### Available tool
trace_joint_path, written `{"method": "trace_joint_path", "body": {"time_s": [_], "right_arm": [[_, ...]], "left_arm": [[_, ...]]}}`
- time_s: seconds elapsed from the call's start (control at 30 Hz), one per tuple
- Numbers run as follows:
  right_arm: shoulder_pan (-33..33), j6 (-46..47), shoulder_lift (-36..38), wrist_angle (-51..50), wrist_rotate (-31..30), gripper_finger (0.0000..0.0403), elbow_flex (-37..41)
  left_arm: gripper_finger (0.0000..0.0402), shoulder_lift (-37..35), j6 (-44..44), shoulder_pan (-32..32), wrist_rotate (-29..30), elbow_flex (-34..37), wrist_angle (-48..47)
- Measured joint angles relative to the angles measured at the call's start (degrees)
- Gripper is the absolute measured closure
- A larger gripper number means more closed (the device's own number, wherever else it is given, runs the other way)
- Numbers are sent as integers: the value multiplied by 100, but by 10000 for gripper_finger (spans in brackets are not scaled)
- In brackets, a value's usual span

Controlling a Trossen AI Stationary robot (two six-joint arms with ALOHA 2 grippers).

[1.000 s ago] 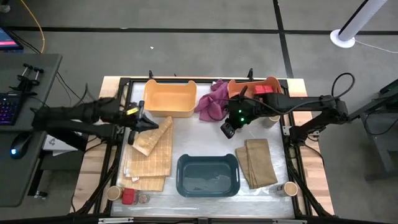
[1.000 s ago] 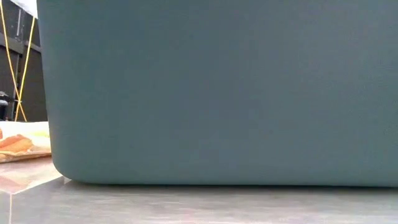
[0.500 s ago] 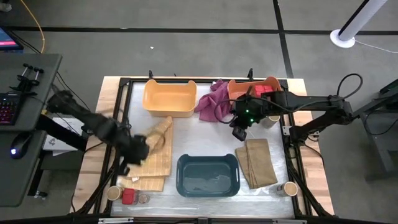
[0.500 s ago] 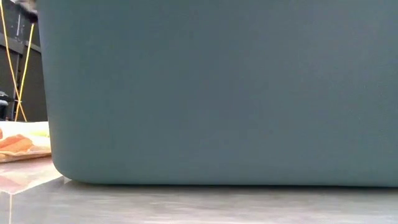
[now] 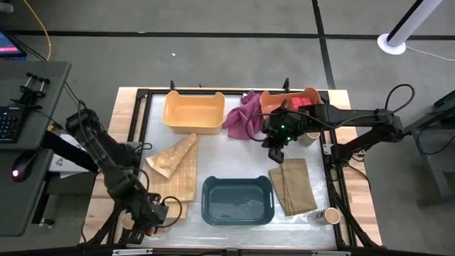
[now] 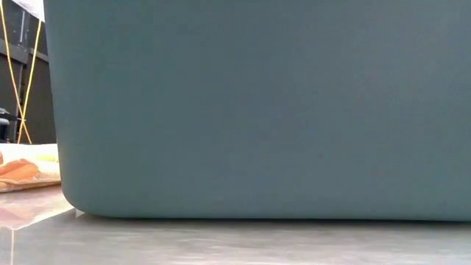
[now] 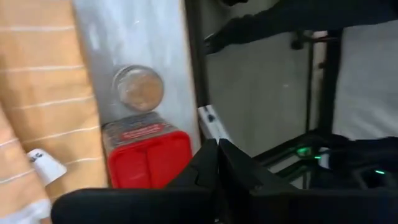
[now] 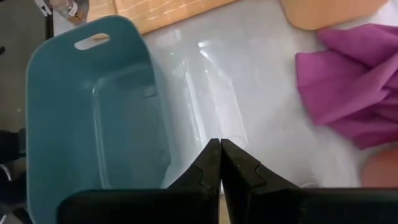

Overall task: Sort spices by type
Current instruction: Put the red seasoning can into the orange bin

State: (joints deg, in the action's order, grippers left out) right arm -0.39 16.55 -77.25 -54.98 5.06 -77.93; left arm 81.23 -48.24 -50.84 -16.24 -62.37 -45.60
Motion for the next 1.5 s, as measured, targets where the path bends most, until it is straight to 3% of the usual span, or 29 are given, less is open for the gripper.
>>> {"method": "trace_joint_path", "body": {"time_s": [0.5, 1.5], "right_arm": [[167, 804, -2, 1, -118, 403, 0], [165, 762, -2, 2, -336, 403, 0]], "left_arm": [[402, 450, -292, -143, 193, 2, -392], [402, 452, -1519, -377, 162, 173, -651]]}}
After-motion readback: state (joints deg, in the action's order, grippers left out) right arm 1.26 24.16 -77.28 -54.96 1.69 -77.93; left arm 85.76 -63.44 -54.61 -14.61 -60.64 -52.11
